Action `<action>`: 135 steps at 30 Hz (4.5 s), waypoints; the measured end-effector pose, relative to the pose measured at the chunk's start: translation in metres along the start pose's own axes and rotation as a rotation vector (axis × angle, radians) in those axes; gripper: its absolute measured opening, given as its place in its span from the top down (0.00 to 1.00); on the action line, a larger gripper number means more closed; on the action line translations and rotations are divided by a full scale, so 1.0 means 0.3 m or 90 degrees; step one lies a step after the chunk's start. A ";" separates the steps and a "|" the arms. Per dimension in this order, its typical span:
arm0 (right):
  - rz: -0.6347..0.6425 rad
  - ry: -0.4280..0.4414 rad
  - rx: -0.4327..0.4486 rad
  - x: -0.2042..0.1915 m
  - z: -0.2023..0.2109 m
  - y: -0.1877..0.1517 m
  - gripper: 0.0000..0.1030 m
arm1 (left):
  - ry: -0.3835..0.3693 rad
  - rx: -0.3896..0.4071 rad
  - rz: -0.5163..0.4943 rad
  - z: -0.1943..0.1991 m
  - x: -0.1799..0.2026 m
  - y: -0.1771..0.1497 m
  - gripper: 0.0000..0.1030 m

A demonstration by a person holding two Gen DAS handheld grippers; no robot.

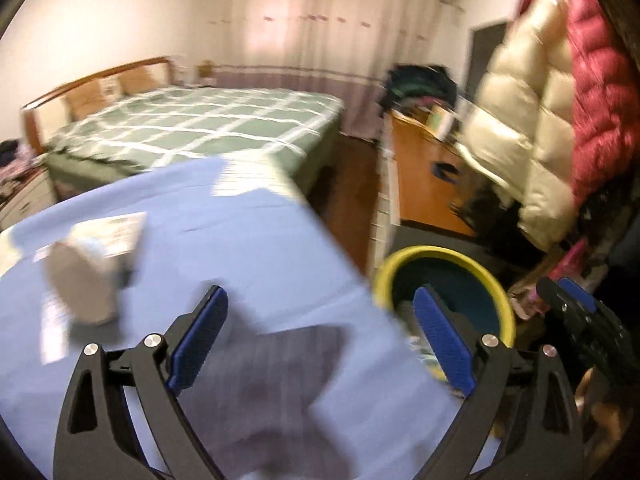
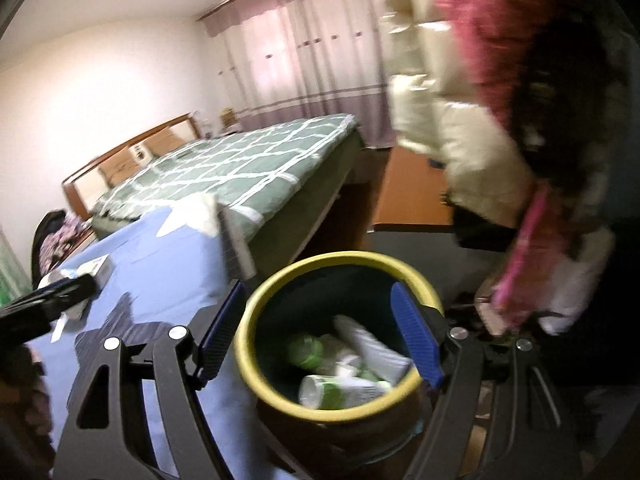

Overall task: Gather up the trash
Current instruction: 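Move the right gripper to the white yogurt cup and grasp its rim, then carry the yogurt cup over the bin and open the right gripper, then lower the left gripper onto the small white box and grasp it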

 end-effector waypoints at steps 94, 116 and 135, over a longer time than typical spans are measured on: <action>-0.129 -0.043 -0.032 -0.104 -0.224 -0.012 0.43 | 0.340 0.082 0.297 0.213 -0.970 -0.338 0.05; -0.019 -0.004 0.009 -0.302 -0.205 0.003 0.33 | 0.322 -0.019 0.176 -0.178 -0.555 0.043 0.05; -0.047 0.032 -0.001 -0.276 -0.225 0.004 0.33 | 0.297 -0.119 0.253 -0.387 -0.667 0.100 0.05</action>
Point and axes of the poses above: each gripper's, at about its wrist camera, not at the fingertips, and z roughly against the way its jaws point, x to its right, y to its top, the point moved 1 cm from there along -z, roughly the way its jaws point, and after that the axes turned 8 degrees about -x, right-handed, at the moved point
